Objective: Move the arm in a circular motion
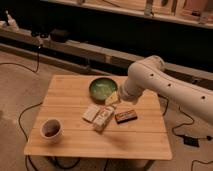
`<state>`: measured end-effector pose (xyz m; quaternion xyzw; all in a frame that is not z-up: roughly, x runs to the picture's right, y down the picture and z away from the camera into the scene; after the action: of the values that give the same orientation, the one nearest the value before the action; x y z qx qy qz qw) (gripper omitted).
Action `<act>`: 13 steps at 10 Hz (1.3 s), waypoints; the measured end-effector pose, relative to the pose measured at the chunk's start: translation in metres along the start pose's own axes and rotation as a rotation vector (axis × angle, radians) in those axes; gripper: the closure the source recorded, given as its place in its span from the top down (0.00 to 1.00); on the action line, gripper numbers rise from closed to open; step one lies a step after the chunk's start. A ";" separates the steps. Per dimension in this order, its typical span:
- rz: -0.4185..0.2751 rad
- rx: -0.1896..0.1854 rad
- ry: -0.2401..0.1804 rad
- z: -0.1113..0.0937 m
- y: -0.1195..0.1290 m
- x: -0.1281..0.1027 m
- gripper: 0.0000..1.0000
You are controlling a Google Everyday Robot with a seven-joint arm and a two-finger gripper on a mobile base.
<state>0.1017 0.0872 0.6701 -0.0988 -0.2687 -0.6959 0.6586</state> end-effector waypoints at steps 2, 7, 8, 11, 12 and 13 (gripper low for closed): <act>0.032 -0.064 -0.028 -0.009 0.024 -0.029 0.80; 0.264 -0.182 0.093 -0.066 0.134 -0.023 0.80; 0.307 -0.195 0.126 -0.075 0.155 -0.011 0.80; 0.462 -0.219 0.212 -0.091 0.219 0.030 0.80; 0.512 -0.215 0.228 -0.088 0.238 0.048 0.80; 0.545 -0.208 0.240 -0.085 0.251 0.064 0.80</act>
<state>0.3567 -0.0075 0.6914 -0.1510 -0.0800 -0.5243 0.8342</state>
